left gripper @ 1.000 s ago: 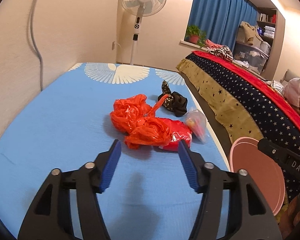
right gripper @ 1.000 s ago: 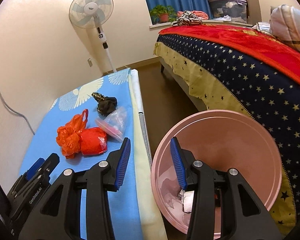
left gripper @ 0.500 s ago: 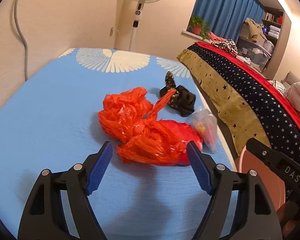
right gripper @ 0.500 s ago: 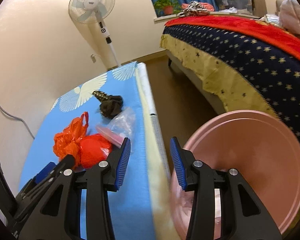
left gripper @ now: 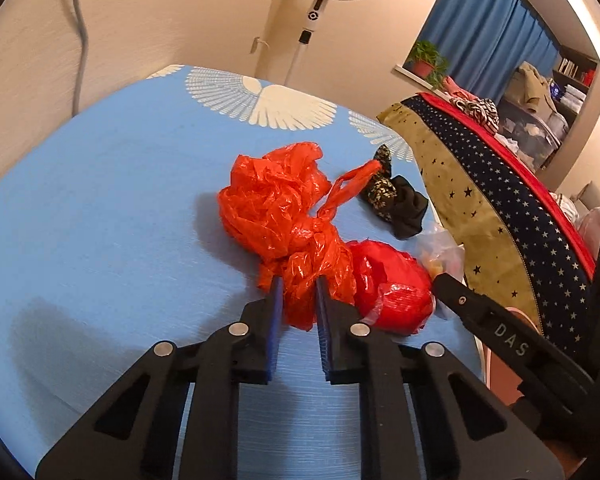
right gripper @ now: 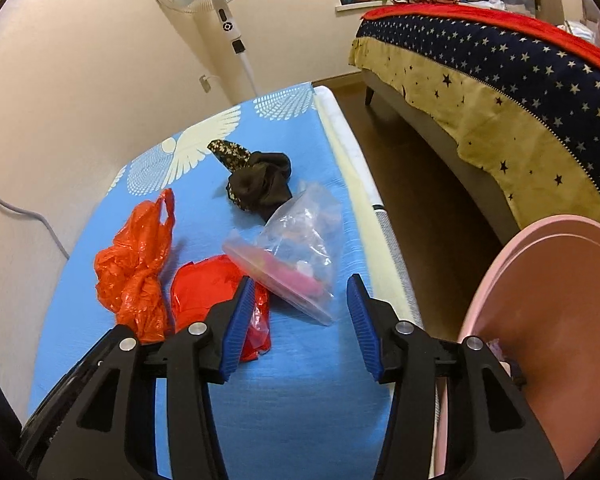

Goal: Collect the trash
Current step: 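Grasp the orange-red plastic bag with the left tool while the right tool grasps the clear zip bag, then carry the orange bag and clear zip bag over the pink bucket with both tools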

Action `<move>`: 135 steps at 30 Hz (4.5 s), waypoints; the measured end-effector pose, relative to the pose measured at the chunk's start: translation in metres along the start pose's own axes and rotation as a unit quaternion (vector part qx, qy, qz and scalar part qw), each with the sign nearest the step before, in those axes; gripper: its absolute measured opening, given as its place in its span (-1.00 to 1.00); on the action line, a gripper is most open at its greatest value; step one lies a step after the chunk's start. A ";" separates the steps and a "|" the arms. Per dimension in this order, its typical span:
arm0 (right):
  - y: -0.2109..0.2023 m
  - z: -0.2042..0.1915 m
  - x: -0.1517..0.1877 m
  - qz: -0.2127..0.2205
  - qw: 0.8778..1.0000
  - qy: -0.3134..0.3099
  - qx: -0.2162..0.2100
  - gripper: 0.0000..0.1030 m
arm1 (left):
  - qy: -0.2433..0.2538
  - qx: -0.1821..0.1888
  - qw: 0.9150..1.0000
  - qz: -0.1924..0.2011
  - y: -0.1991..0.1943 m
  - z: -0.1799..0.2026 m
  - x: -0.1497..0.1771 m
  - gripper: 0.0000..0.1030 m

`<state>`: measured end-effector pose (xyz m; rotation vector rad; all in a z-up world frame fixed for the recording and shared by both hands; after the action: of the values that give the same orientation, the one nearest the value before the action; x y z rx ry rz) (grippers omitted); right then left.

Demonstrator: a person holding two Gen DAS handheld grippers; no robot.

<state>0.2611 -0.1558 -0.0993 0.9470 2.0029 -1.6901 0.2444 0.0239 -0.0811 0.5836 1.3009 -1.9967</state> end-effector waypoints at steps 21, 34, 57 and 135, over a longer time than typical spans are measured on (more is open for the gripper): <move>-0.072 -0.018 -0.008 0.056 0.997 -0.047 -0.012 -1.00 | 0.028 0.002 0.999 0.034 -0.043 0.007 -0.004 -0.85; -0.140 -0.029 0.019 0.076 0.993 -0.086 -0.025 -1.00 | 0.063 0.016 0.996 0.060 -0.100 0.023 0.006 -0.85; -0.211 0.002 0.029 0.114 0.991 -0.068 -0.019 -1.00 | 0.119 0.040 0.989 0.075 -0.144 0.056 0.025 -0.85; -0.206 0.168 0.011 0.117 0.984 0.060 0.123 -1.00 | 0.240 0.178 0.954 -0.014 -0.064 0.208 0.094 -0.85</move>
<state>0.0872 -0.3279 0.0060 1.3411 1.6956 -1.8108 0.1321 -0.1763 -0.0222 1.2942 1.2186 -2.2128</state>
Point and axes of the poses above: each gripper's, at about its wrist camera, not at the fingertips, and y roughly the way its jaws point, z to its right, x to its underside, the point moved 3 cm from there along y, roughly the way its jaws point, and after that the axes turned 6 degrees about x, right-handed, at the moved point
